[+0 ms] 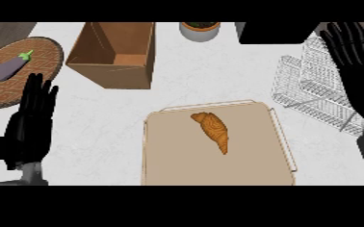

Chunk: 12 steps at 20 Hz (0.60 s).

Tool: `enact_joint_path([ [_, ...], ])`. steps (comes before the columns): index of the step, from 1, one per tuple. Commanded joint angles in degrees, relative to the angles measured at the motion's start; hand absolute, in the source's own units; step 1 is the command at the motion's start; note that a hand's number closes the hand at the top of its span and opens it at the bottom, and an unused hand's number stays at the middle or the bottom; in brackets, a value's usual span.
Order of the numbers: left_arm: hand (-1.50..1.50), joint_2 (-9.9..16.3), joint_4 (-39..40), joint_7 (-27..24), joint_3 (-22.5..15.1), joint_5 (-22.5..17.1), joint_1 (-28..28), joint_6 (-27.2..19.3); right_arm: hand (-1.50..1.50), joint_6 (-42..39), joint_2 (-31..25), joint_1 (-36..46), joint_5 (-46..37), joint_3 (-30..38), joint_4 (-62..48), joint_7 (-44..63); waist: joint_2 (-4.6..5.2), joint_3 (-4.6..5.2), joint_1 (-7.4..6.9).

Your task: Pick the croissant from the tray and place it in the tiered basket

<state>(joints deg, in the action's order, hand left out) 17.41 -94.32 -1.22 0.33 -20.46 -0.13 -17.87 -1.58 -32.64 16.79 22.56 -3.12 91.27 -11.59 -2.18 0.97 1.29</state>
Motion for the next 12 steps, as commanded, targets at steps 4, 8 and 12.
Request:
enact_joint_path([
  [4, 0.00, -0.05, 6.21, 1.27, -8.38, 8.60, -3.66, 0.20, 1.50, 5.99, 2.12, 5.51, -13.22, -7.66, 4.18, 0.97, 2.37, -0.89, -1.77],
  [8, 0.00, 0.29, 9.18, 3.06, -10.25, 9.84, -6.03, 0.37, -1.50, 23.15, 2.15, 1.58, -20.95, 0.58, -4.75, 7.22, 2.86, -0.87, 1.00],
  [12, 0.00, -2.63, 13.38, 1.90, -13.14, 12.80, -3.68, -0.52, -1.50, 31.23, 16.34, -1.75, -19.90, -3.18, -1.15, 2.54, 2.27, -0.97, -0.55],
])
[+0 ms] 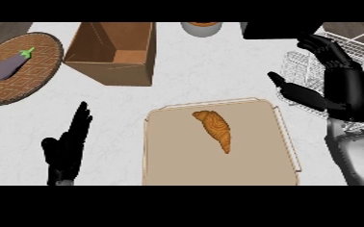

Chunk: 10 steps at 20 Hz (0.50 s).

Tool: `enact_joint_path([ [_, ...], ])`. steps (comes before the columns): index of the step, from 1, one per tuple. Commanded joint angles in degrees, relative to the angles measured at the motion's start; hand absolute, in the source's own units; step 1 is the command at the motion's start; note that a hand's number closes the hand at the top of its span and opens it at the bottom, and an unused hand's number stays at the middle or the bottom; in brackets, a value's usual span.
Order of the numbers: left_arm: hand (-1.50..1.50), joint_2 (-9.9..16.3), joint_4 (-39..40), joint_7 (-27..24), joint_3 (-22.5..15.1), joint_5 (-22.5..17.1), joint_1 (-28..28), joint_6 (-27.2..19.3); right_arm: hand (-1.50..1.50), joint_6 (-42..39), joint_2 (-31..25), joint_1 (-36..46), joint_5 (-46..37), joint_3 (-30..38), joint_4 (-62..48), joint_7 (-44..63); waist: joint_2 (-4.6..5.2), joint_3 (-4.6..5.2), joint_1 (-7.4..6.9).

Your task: Pick the croissant from the tray and place it in the tiered basket

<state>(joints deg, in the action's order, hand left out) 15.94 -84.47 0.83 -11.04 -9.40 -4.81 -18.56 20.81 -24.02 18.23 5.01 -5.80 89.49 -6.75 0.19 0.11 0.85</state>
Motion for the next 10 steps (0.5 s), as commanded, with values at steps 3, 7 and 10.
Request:
enact_joint_path([
  [3, 0.00, -3.46, 3.83, -1.26, -2.31, 4.16, -0.91, -0.52, -1.50, -0.43, 5.04, -8.58, -0.37, 0.24, 4.73, -6.36, -0.24, -0.12, -0.69],
  [7, 0.00, -1.86, 3.50, -1.04, -0.63, 2.98, -1.24, 0.45, -1.50, 0.31, -1.59, -11.40, -10.63, -8.93, 16.11, 11.91, -0.59, 0.02, -0.11],
  [10, 0.00, -2.44, 4.56, -0.41, -1.33, 3.96, -0.35, -0.46, -1.50, -6.12, -8.32, -10.84, -13.76, -12.68, 16.45, 22.41, -0.68, 0.22, 0.29],
])
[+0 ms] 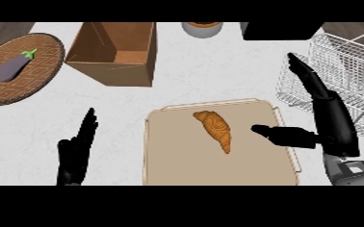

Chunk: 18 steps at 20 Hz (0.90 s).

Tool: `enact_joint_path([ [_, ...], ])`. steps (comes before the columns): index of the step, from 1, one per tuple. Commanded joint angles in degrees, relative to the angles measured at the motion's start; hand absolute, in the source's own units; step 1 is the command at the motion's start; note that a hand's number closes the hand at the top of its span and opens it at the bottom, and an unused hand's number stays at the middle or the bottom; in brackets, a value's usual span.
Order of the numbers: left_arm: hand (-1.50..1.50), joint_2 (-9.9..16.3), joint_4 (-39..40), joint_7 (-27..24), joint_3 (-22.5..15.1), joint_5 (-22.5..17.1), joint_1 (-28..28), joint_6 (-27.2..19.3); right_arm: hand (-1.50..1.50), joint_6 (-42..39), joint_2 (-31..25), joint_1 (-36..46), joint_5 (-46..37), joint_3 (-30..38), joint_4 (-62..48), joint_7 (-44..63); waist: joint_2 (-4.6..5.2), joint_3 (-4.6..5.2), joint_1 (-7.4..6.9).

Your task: Pick the croissant from the tray and place it in the tiered basket

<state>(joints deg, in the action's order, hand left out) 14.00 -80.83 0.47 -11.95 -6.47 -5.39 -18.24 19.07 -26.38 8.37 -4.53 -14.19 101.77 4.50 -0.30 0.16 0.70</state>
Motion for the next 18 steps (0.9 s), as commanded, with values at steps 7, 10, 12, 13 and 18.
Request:
enact_joint_path([
  [7, 0.00, 0.20, 0.63, 0.68, 0.31, 0.57, 1.03, 0.09, -1.50, -15.37, -15.63, 4.82, -18.72, -13.48, 11.94, 32.13, -0.29, 0.31, -0.53],
  [10, 0.00, 1.40, 0.53, 0.76, 0.85, 0.05, 1.27, 1.75, -1.50, -17.31, -12.46, 7.31, -27.40, -19.65, 14.87, 43.35, -0.15, 0.19, -0.93],
  [12, 0.00, -0.39, 1.31, 0.33, -0.01, 0.78, 0.90, 0.82, -1.50, -19.74, -9.40, 9.53, -31.93, -22.47, 15.31, 48.68, 0.09, 0.02, -0.99],
  [13, 0.00, -1.47, 0.62, 0.10, -1.13, 2.22, 1.25, -0.42, -1.50, -19.89, -5.89, 11.90, -34.96, -23.96, 14.47, 51.67, 0.14, -0.03, -1.17],
  [18, 0.00, -1.42, 2.90, -1.82, 1.40, 1.18, 1.04, 1.04, -1.50, -24.40, 4.29, 13.38, -43.56, -29.61, 9.31, 57.86, 0.25, -0.11, -1.06],
])
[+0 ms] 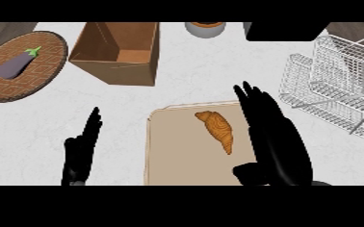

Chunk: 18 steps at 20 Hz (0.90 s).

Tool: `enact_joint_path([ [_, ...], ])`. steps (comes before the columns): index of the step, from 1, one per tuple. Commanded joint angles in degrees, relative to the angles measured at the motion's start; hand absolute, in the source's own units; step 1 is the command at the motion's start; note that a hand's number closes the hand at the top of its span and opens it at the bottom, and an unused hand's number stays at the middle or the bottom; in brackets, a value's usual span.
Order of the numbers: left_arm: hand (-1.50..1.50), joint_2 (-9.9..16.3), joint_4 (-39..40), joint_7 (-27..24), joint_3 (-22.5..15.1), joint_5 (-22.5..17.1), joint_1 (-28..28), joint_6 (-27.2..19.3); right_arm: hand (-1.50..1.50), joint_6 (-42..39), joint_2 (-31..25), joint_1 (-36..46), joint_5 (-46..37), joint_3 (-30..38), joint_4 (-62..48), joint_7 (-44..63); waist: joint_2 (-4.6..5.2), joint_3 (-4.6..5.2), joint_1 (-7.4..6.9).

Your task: Pick the croissant from the tray and place it in the tiered basket

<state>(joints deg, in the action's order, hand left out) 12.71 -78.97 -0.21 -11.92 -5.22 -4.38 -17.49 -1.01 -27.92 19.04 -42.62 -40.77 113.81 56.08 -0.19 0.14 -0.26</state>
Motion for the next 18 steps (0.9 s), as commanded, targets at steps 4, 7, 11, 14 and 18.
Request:
enact_joint_path([
  [4, 0.00, -0.88, 1.44, -2.87, 0.55, 0.76, -1.74, 1.45, -1.50, -3.15, 11.28, 0.12, -13.97, -7.54, -6.94, 6.74, 0.13, -0.11, 0.06],
  [7, 0.00, 0.04, -0.59, 0.91, 1.51, 0.37, 1.15, 1.59, -1.50, -6.65, 12.72, 2.78, -14.60, -6.23, -14.11, 6.77, 0.16, -0.11, -0.06],
  [11, 0.00, -2.77, 2.42, -1.52, 0.02, 1.52, 1.26, 0.86, -1.50, -13.62, 14.77, 5.35, -12.36, -2.94, -18.88, 7.68, 0.25, -0.08, 0.03],
  [14, 0.00, -1.36, 0.81, 2.70, 2.14, 1.21, 3.38, 0.81, -1.50, -13.94, 21.12, 4.35, -16.10, -4.67, -20.05, 10.65, 0.15, -0.12, 0.15],
  [18, 0.00, -1.50, 3.92, -4.79, 3.39, 0.50, -0.75, 3.79, -1.50, -8.32, 20.82, -0.44, -18.20, -3.03, -24.49, 3.17, 0.20, -0.13, 0.06],
])
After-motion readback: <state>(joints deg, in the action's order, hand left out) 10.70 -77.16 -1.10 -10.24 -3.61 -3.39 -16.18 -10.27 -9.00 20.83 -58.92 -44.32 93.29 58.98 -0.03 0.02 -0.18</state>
